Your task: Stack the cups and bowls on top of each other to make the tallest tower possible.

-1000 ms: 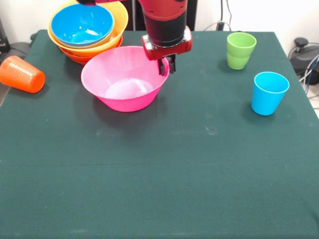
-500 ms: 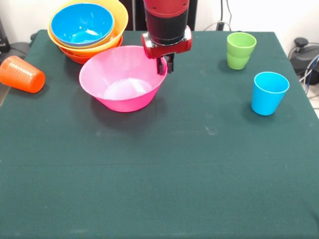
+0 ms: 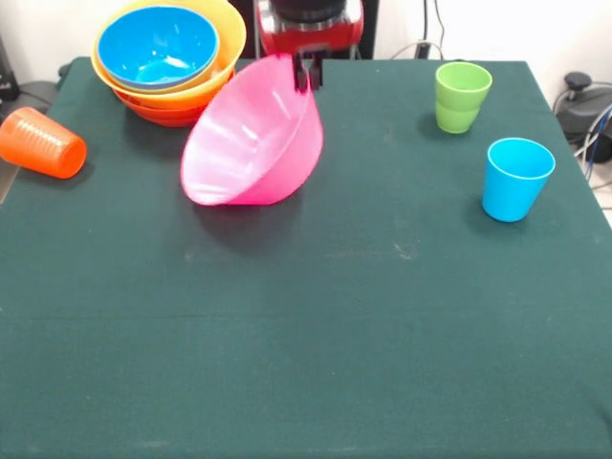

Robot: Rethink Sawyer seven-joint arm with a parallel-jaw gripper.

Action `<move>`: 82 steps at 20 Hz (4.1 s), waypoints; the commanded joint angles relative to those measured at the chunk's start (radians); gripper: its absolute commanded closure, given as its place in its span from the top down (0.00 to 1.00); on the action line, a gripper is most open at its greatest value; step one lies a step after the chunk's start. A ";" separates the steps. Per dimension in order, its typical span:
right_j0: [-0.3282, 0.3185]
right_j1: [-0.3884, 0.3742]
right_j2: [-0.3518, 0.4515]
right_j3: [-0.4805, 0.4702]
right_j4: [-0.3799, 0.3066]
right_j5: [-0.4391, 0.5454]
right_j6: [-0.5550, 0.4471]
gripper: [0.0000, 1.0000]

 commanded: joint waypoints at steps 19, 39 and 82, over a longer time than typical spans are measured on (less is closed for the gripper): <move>-0.425 -0.142 0.233 0.466 0.205 -0.318 -0.173 0.00; -0.457 -0.141 0.276 0.448 0.104 -0.252 -0.099 0.00; -0.541 -0.517 0.362 0.611 0.331 -0.089 -0.105 1.00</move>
